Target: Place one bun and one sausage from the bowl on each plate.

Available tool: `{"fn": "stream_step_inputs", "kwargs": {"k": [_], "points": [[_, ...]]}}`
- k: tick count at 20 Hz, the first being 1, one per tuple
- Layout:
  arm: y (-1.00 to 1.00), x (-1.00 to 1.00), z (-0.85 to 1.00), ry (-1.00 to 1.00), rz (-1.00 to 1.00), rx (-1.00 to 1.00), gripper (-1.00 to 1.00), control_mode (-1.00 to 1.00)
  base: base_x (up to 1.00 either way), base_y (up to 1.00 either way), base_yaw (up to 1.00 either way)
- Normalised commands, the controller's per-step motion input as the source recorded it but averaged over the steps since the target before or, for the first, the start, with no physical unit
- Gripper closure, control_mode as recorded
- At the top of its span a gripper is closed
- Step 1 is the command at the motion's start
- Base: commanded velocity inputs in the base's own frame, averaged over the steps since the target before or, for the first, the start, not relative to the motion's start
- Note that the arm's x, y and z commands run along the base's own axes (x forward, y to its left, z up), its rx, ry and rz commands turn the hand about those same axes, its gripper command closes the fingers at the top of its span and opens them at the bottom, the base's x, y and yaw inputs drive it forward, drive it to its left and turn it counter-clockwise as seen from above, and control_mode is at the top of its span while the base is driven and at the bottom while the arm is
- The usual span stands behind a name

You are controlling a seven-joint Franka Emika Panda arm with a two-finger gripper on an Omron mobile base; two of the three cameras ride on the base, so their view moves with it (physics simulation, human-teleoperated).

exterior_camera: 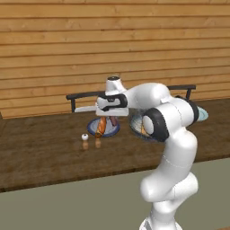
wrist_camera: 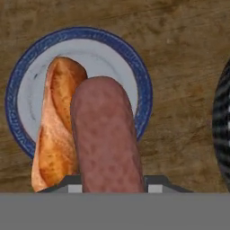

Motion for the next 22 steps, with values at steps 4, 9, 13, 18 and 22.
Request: {"fn": "stream_step_inputs", "kwargs": {"k": [4,9,13,18,22], "points": [[0.02,0.37,-0.59,0.00,-0.06,0.08,1.00,-1.00,0.00,0.00,0.00],[0.00,0.00,-0.34,-0.01,-0.07,0.00,1.00,-1.00,0.00,0.00,0.00],[0.04,0.00,-0.27,-0.02,-0.06,0.00,1.00,-1.00,0.00,0.00,0.00],[0.06,0.08,-0.05,-0.07,-0.02,0.00,-1.00,-1.00,0.00,0.00,0.00],[0.00,0.09,0.03,-0.10,-0.01,0.00,-1.00,-1.00,0.00,0.00,0.00]]}}
